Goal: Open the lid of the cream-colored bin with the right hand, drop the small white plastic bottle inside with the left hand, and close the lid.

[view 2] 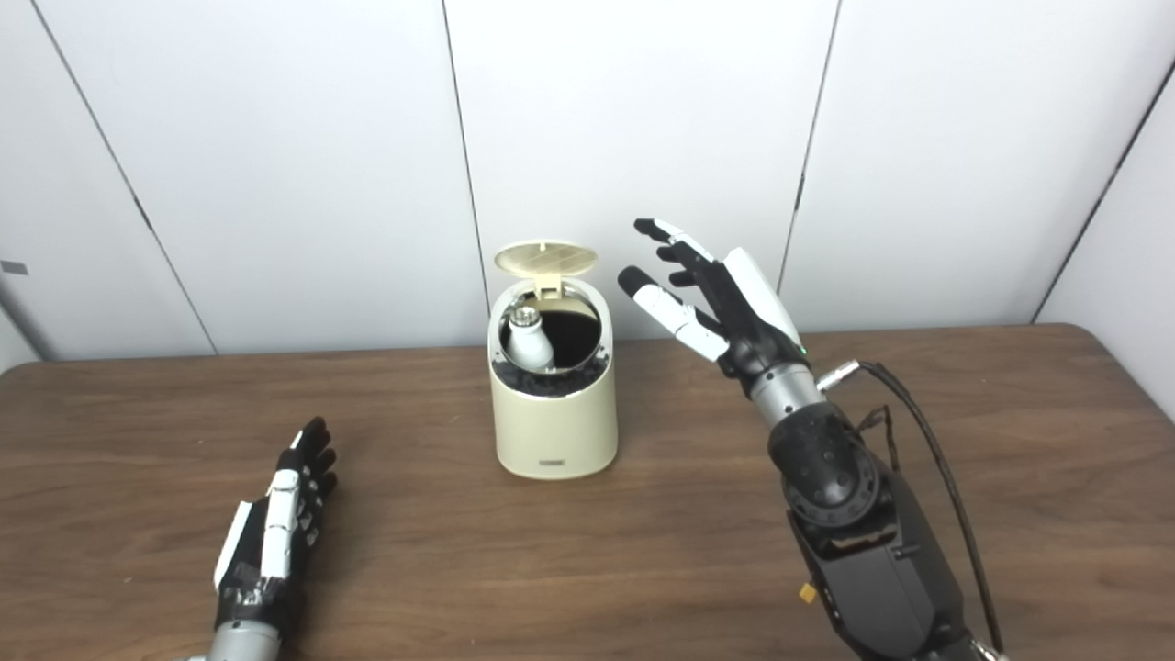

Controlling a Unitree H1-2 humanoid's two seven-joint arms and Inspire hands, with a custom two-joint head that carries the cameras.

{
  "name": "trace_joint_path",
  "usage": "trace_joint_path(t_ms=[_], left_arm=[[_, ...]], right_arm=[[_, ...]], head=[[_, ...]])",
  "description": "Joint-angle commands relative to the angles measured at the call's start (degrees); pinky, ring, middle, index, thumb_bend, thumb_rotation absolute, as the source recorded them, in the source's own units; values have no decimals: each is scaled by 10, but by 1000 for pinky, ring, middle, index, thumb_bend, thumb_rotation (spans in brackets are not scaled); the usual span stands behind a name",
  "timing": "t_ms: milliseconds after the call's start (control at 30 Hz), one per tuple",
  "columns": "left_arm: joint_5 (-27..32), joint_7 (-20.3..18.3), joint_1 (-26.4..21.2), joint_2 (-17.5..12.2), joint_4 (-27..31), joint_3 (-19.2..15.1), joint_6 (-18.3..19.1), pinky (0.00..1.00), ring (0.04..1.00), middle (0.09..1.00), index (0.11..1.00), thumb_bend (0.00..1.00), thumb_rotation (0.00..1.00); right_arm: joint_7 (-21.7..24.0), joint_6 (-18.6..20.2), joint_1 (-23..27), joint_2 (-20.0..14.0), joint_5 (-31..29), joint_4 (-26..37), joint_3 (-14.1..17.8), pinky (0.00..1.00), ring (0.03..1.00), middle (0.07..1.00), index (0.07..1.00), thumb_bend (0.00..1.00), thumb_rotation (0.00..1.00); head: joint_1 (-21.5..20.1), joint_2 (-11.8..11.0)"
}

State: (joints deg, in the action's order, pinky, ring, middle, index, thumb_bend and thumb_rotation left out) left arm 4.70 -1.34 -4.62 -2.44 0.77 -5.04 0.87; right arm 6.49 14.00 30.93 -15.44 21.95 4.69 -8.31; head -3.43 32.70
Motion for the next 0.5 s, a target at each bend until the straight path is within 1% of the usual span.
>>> trace_joint_path(t_ms=[0, 200, 367, 467], left_arm=[[-5, 0, -9, 4, 4, 8, -5, 1000, 1000, 1000, 1000, 460, 1000], [-8, 5, -9, 6, 4, 15, -9, 1000, 1000, 1000, 1000, 445, 1000], [-14, 8, -10, 6, 2, 21, -12, 1000, 1000, 1000, 1000, 426, 1000], [-17, 12, -10, 9, 4, 22, -11, 1000, 1000, 1000, 1000, 418, 1000]], right_arm=[[8, -12, 45, -11, 13, 7, -5, 811, 887, 919, 902, 534, 956], [26, -14, 68, -11, 22, -4, -18, 835, 900, 926, 901, 529, 918], [38, -16, 80, -15, 40, -10, -30, 855, 909, 928, 900, 541, 927], [44, -14, 88, -16, 56, -16, -40, 851, 912, 924, 895, 571, 947]], head=[[0, 0], [5, 1], [8, 0], [10, -1]])
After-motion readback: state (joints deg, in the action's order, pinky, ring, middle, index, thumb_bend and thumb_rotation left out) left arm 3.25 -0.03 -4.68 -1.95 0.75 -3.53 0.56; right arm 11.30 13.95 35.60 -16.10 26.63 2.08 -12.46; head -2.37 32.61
